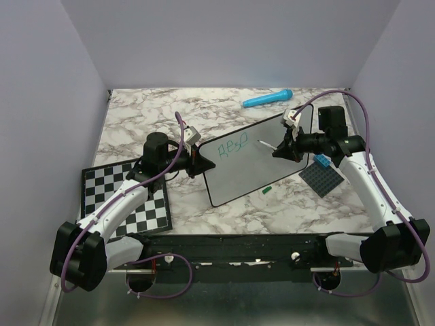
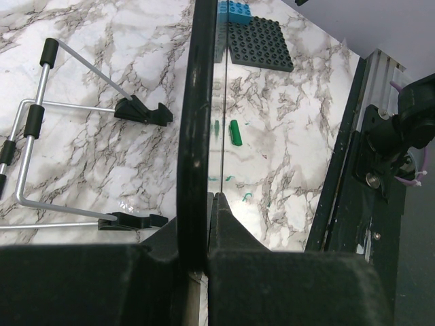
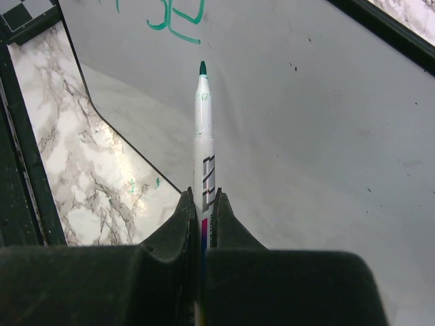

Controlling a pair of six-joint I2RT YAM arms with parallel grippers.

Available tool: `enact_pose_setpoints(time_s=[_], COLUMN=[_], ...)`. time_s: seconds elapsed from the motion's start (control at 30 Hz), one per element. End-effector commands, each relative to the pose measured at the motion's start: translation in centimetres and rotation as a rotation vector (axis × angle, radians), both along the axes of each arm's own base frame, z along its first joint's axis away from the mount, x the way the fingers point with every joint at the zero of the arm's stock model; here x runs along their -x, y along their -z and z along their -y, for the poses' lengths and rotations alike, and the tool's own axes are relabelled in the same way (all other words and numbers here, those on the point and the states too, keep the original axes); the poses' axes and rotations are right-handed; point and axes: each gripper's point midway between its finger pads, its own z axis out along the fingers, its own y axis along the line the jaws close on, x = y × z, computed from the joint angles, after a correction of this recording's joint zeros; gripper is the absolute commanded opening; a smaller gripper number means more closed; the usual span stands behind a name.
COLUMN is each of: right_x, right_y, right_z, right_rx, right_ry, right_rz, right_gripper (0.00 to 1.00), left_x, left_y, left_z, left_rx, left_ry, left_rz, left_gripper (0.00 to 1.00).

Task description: Write a sentence on the whiteboard

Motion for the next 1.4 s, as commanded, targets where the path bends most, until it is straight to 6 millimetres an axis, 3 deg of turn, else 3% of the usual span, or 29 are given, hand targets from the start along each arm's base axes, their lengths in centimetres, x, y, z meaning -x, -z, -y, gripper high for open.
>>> enact_pose_setpoints(time_s=[0.0, 0.9, 1.37], right_x=[0.3, -1.4, -2.7], right_y=[0.0, 0.2, 0.3], right_z=[-0.1, 1.9, 1.0], right_rx=[-0.021, 0.058, -0.007], right_ry=[-0.008, 0.089, 0.116], right_rz=[-0.017, 0.048, 0.007], right_gripper=[0.01, 0.01, 0.01], left_x=[0.1, 0.2, 0.2], left_y=[5.1, 5.0, 5.1], left_z=[-2.0, -1.9, -1.9], left_rx=[-0.171, -0.170, -0.171], left_ry=[-0.072, -0.073, -0.067], left_rz=[-0.077, -0.075, -0.081], left_gripper=[0.00, 0.00, 0.00])
